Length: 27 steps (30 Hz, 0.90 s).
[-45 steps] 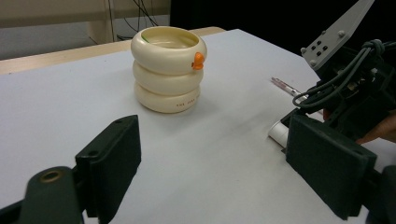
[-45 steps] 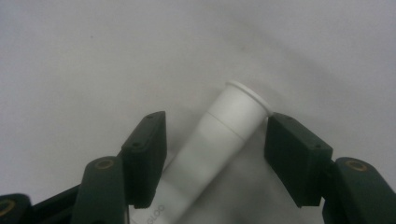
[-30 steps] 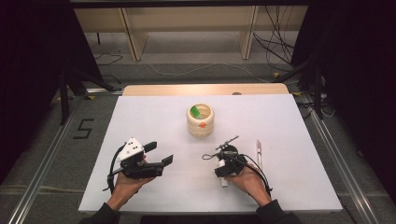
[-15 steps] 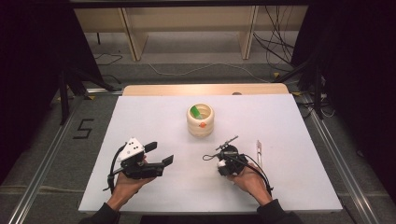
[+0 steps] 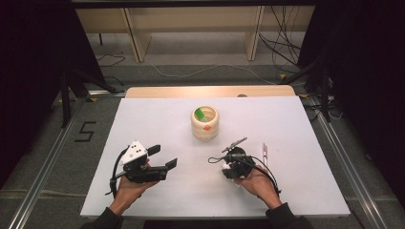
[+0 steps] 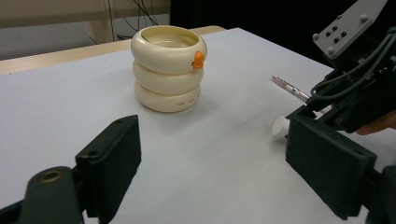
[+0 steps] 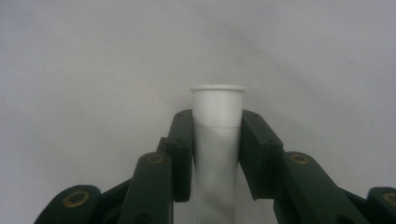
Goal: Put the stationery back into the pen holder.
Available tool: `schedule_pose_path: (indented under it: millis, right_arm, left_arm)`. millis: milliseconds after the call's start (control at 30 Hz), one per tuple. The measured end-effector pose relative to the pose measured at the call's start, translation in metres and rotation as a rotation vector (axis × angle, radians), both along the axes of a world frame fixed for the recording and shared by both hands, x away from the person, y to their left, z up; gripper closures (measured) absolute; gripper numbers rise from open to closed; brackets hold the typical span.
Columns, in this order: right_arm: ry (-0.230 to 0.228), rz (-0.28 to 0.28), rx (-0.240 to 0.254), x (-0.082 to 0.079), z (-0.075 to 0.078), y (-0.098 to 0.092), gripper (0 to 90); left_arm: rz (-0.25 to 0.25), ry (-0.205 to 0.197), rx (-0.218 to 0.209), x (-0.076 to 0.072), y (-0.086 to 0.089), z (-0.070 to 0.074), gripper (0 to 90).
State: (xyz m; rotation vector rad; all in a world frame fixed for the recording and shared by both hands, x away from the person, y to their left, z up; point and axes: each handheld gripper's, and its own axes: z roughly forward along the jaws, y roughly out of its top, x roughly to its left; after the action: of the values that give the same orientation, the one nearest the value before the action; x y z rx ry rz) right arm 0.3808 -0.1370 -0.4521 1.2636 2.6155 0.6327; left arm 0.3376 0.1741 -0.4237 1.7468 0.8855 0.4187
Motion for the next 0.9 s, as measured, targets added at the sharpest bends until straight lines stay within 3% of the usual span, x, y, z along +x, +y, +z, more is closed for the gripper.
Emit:
schedule_pose_path:
  millis: [467,900]
  right_arm:
    - [-0.039,-0.024,0.202,0.004,0.016,-0.018,68.1]
    - [-0.216,-0.043,0.315,0.002,0.034,-0.026,68.0]
  left_arm:
    - [0.001,0.001,0.000,0.000,0.000,0.000,17.7]
    - [0.003,-0.002,-0.002,-0.001,0.000,0.000,17.7]
